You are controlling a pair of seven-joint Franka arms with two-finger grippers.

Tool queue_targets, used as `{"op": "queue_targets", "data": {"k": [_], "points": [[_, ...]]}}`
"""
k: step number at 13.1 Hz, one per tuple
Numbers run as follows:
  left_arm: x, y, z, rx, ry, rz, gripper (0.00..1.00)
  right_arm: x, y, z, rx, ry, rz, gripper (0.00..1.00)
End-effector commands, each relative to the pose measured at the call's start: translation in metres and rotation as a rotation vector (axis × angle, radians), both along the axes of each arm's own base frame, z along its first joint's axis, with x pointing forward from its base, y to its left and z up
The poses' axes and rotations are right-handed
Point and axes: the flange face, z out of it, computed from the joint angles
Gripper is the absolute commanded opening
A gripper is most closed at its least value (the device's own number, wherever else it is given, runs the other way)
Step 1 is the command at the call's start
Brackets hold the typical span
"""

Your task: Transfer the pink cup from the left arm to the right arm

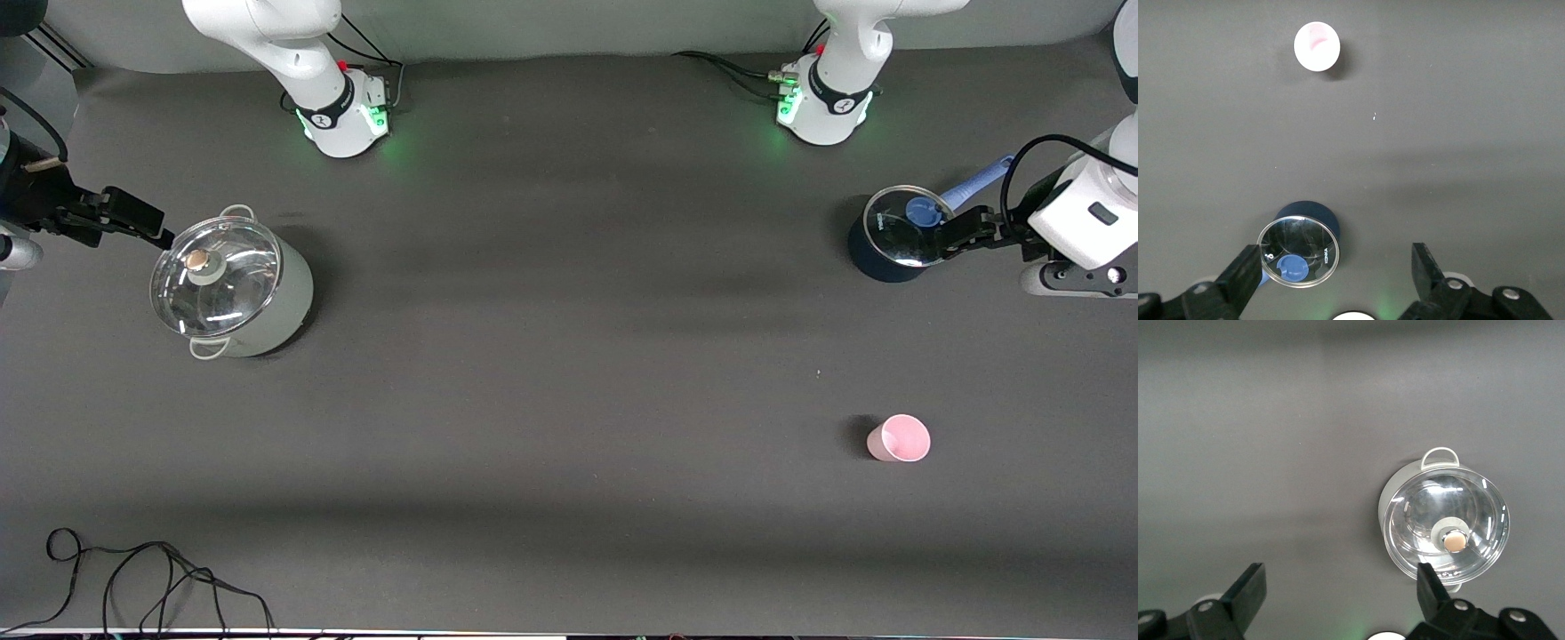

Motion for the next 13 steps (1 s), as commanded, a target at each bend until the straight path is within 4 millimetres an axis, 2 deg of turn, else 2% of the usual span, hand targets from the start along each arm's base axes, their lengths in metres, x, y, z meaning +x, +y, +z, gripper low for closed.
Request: {"op": "queue_targets", "data": {"k": [1, 4, 5, 8, 10, 11, 13], "points": [[0.001, 0.002, 0.002, -0.003, -0.040, -0.097, 1.00, 0.002, 0.001, 0.005, 0.008, 0.005, 0.021, 1.00], [0.016, 0.010, 0.005, -0.029, -0.127, -0.377, 1.00, 0.002, 0.000, 0.005, 0.008, 0.008, 0.020, 1.00], [0.022, 0.019, 0.005, -0.031, -0.162, -0.449, 1.00, 0.002, 0.001, 0.005, 0.008, 0.008, 0.020, 1.00], [0.042, 0.075, -0.014, -0.159, -0.256, -0.631, 1.00, 0.002, 0.000, 0.005, 0.008, 0.008, 0.018, 1.00], [0.051, 0.116, -0.043, -0.286, -0.306, -0.702, 1.00, 0.002, 0.000, 0.005, 0.008, 0.008, 0.018, 1.00], [0.053, 0.144, -0.060, -0.344, -0.336, -0.710, 1.00, 0.002, 0.000, 0.005, 0.008, 0.008, 0.018, 1.00], [0.060, 0.182, -0.102, -0.462, -0.411, -0.778, 1.00, 0.002, 0.000, 0.005, 0.008, 0.008, 0.018, 1.00]]}}
